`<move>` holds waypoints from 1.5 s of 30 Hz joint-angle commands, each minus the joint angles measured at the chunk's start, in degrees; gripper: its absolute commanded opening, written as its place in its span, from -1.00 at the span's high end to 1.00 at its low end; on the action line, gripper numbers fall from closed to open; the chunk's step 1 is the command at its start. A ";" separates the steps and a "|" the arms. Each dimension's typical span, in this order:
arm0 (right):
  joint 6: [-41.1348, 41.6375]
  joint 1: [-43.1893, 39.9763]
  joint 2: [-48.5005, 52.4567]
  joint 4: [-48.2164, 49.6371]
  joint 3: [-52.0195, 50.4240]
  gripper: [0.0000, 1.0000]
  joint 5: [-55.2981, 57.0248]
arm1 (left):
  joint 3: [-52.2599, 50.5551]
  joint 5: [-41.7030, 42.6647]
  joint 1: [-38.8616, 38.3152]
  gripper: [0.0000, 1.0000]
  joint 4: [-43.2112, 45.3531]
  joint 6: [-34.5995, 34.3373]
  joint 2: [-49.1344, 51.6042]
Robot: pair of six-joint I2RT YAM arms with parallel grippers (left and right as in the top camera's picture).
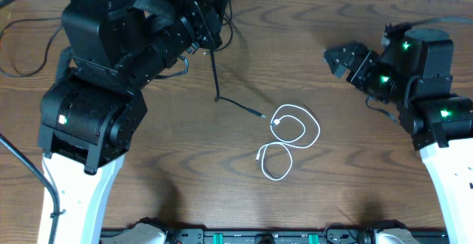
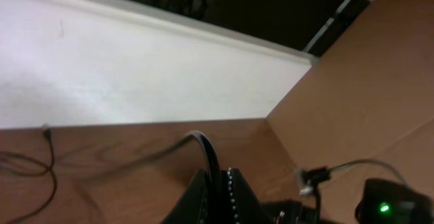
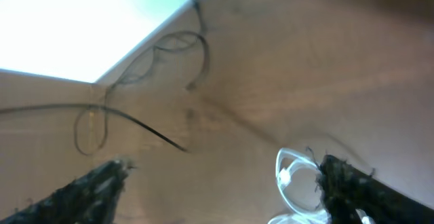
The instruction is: Untangle cables
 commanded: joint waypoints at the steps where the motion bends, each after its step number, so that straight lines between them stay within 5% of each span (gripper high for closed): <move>1: -15.17 0.39 -0.42 4.74 0.33 -0.99 -4.55 | 0.39 2.62 0.02 0.85 -1.22 1.20 -0.09; 4: -23.15 1.07 -0.28 13.31 0.33 -0.98 -14.34 | 0.39 7.74 0.02 0.85 -1.60 1.18 0.31; 11: -25.18 6.03 0.61 26.25 0.31 -0.99 -18.43 | 0.39 18.56 -0.15 0.85 1.18 -0.20 0.42; 23: -31.15 15.06 0.98 37.83 0.33 -0.82 -18.60 | 0.39 18.60 -0.74 0.85 1.11 -4.90 0.44; 25: -31.15 14.99 0.98 39.80 0.33 -0.70 -18.53 | 0.39 18.62 -0.74 0.85 0.55 -4.90 0.44; 30: -31.19 14.69 0.98 42.05 0.33 -0.01 -18.38 | 0.39 18.67 -0.74 0.85 -0.66 -6.71 0.44; 33: -31.19 14.69 0.98 43.82 0.33 -0.37 -18.40 | 0.39 19.10 -0.74 0.85 -1.46 -8.35 0.44; 45: -31.17 14.86 1.16 45.31 0.33 -0.39 -18.43 | 0.39 23.12 -1.90 0.85 -1.77 -8.41 0.44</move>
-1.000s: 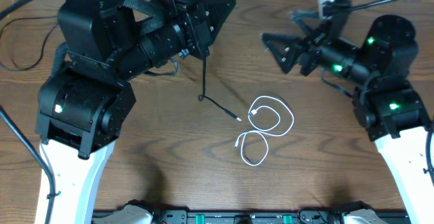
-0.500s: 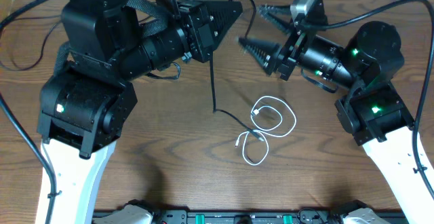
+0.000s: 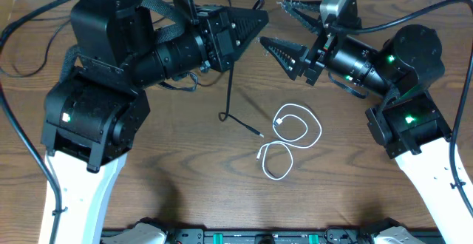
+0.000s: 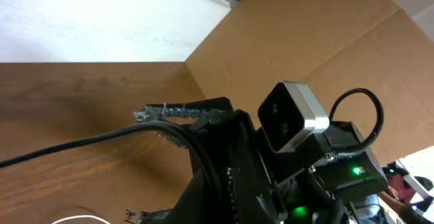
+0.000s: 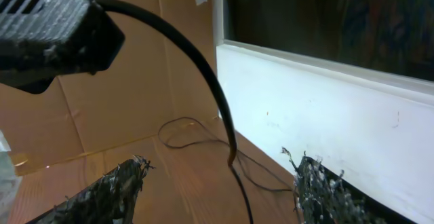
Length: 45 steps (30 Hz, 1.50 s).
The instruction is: Untangle cables
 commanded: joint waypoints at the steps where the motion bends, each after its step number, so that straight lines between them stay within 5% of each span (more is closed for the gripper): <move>1: -0.44 0.22 0.13 0.70 0.26 -0.39 -0.17 | 0.39 1.66 -1.42 0.85 -0.02 -0.33 0.13; 7: -0.44 0.52 0.15 2.27 0.28 -0.33 -0.17 | 0.39 1.64 -3.19 0.85 -0.13 -0.33 0.22; 12: -0.42 0.50 0.15 2.29 0.28 0.98 -0.13 | 0.39 1.62 -3.32 0.85 -1.27 -0.26 0.31; 17: 1.27 0.50 0.15 2.36 0.28 0.97 -0.04 | 0.39 -2.08 -3.26 0.85 -3.06 0.87 0.35; 20: 3.15 -0.07 0.15 2.16 0.28 0.98 0.26 | 0.39 -13.79 -3.26 0.82 -6.97 3.02 0.35; 23: 3.45 -0.26 0.15 1.14 0.28 0.98 0.26 | 0.39 -26.10 -3.26 0.66 -10.43 5.42 0.48; 25: 3.37 -0.24 0.15 -0.20 0.28 0.97 0.28 | 0.39 -30.25 -3.26 0.38 -11.80 7.50 0.72; 33: -4.63 -0.26 0.15 -5.16 0.26 0.98 0.33 | 0.42 -30.45 -3.26 -0.12 -10.88 11.89 0.94; 41: -5.27 -0.26 0.15 -9.16 0.28 0.98 8.48 | 0.42 -25.77 -3.28 -0.15 -4.33 15.87 -0.20; 45: 3.93 -0.15 0.24 -8.44 0.26 0.98 12.57 | 0.39 -25.62 -3.28 -0.14 -6.67 10.82 1.09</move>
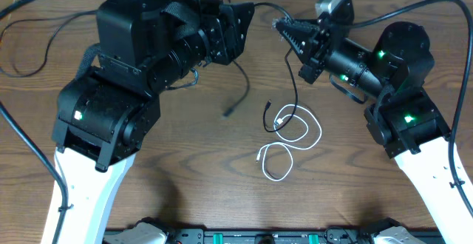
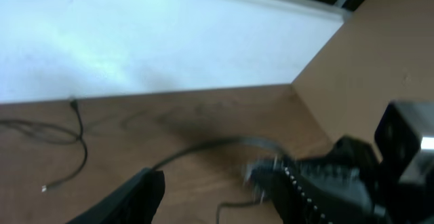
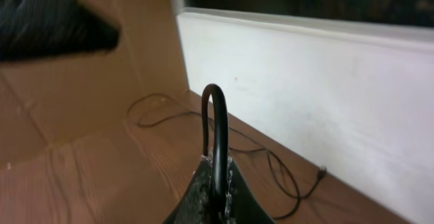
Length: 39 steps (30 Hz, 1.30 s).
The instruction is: Untangle cables
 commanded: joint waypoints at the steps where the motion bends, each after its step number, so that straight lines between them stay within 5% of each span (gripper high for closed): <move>1: 13.31 -0.15 0.20 0.92 0.26 0.98 6.86 | 0.39 1.05 -0.04 -0.14 -3.23 -4.11 1.33; 8: 35.60 -0.26 0.42 0.81 0.26 0.98 15.19 | 0.39 1.07 -0.04 -0.14 -10.91 -3.54 5.66; 12: 47.60 -0.96 0.42 0.79 0.26 0.97 17.94 | 0.39 2.54 -0.04 -0.14 -14.64 6.21 7.39; 17: 62.97 -1.77 0.42 0.81 0.26 0.97 17.55 | 0.39 14.53 -0.04 -0.13 -15.17 20.24 8.44; 25: 77.22 -1.75 0.42 0.83 0.26 0.97 17.53 | 0.39 28.65 -0.09 -0.15 -13.49 29.86 8.50; 39: 84.35 -1.60 0.39 4.57 0.26 0.97 12.79 | 0.39 30.95 -0.09 -0.12 -8.20 29.92 10.36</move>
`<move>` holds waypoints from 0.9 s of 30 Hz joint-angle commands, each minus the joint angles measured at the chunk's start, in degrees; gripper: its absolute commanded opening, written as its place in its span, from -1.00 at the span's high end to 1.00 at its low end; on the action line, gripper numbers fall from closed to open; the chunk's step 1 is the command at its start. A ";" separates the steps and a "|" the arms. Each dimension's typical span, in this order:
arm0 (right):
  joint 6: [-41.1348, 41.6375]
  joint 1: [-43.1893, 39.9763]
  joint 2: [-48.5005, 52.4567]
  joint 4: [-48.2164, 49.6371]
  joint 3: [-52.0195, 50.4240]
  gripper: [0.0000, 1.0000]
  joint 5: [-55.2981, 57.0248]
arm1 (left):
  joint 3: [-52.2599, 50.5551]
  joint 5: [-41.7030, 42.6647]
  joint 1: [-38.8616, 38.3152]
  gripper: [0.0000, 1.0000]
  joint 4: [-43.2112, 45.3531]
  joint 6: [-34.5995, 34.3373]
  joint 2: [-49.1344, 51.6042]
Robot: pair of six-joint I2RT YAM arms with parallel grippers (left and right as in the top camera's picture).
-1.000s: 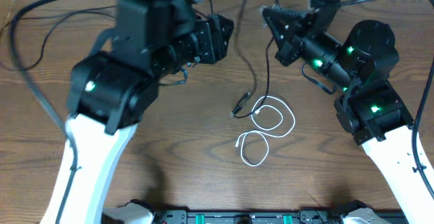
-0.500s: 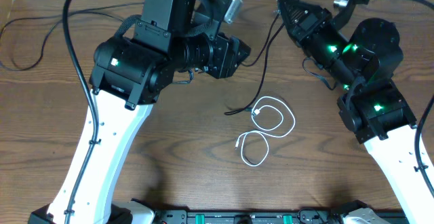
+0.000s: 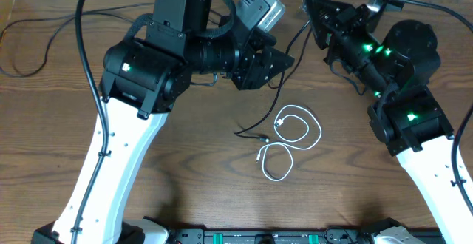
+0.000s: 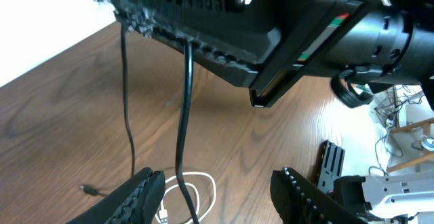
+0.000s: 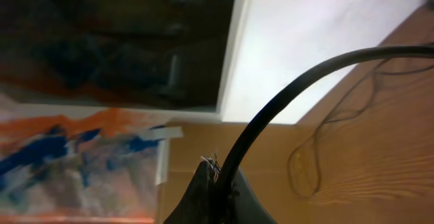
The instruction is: Untangle cables
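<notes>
My right gripper point(image 3: 310, 11) is raised over the back of the table and shut on a black cable point(image 3: 275, 100); its wrist view shows the jaws point(image 5: 220, 176) pinching that cable point(image 5: 291, 88). The cable hangs down to the wood, ending near the white cable point(image 3: 292, 137), which lies coiled in two loops. My left gripper point(image 3: 281, 61) stands open just left of and below the right one. In the left wrist view the black cable point(image 4: 183, 115) hangs between the spread fingers point(image 4: 146, 190), touching neither, with the white cable point(image 4: 200, 187) below.
A thin dark cable point(image 3: 29, 44) trails over the far left of the wooden table point(image 3: 185, 185). A white wall and cardboard stand behind the back edge. Both arms crowd the back middle, close to each other.
My right gripper, still shut on the black cable, now sits further back and right. The open left gripper has shifted right to just beneath it. The cable's loose end lies nearer the white cable.
First my left gripper held the black cable up at the back left while the right stood open far right. Then both met at the back, right open beside the cable. Then the right was shut on it and the left open. Now the right holds it high.
</notes>
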 commanded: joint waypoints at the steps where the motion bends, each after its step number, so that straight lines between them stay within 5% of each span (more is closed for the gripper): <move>1: 2.40 -0.09 0.22 1.55 0.28 0.97 -3.21 | 0.37 2.10 -0.02 -0.07 0.59 1.11 1.86; 27: 3.65 -0.09 0.24 0.61 0.26 0.97 -10.62 | 0.37 6.54 -0.02 0.38 4.44 1.11 2.84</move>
